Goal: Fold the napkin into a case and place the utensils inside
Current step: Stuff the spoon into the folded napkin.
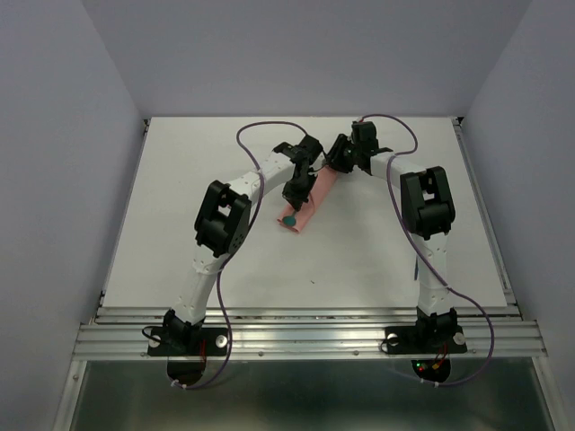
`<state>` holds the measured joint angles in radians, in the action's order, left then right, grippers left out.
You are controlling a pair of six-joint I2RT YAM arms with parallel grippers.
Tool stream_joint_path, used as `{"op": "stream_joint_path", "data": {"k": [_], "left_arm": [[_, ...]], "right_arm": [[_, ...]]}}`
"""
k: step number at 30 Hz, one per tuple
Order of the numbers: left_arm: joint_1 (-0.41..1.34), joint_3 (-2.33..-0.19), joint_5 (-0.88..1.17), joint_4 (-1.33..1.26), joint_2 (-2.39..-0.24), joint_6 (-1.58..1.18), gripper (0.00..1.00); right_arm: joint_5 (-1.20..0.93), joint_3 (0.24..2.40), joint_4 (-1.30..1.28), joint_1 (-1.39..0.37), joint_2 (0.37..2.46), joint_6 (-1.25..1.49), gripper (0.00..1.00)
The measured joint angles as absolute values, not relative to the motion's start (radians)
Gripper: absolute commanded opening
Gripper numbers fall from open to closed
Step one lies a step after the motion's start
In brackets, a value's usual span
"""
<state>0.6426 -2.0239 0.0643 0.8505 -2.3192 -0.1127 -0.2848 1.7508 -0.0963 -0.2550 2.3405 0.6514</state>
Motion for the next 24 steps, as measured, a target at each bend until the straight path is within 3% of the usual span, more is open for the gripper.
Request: {"op": "stream_joint_path", "data": {"k": [24], "left_arm": [[0.648, -2.071, -0.014, 0.839, -2.343, -0.066, 0.00]], "right_arm": [[-0.326, 1.737, -0.095, -0.266, 2.334, 0.651, 0.45]]}}
